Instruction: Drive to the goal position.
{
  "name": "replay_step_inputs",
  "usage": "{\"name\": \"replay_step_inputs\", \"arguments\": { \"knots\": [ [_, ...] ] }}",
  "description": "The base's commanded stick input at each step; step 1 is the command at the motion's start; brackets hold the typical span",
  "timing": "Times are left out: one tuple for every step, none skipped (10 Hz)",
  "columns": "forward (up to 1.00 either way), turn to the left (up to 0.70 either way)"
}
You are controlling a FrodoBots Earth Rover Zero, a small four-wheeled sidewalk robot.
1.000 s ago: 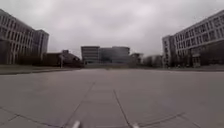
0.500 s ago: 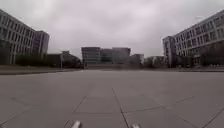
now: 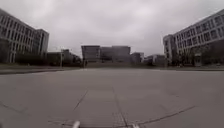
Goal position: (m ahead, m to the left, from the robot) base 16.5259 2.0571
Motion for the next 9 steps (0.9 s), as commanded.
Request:
{"name": "replay_step_inputs", "arguments": {
  "knots": [
    [0.7,0.0],
    [0.7,0.0],
    [0.7,0.0],
    [0.7,0.0],
    [0.7,0.0],
    [0.7,0.0],
    [0.7,0.0],
    [0.7,0.0],
    [0.7,0.0]
  ]
}}
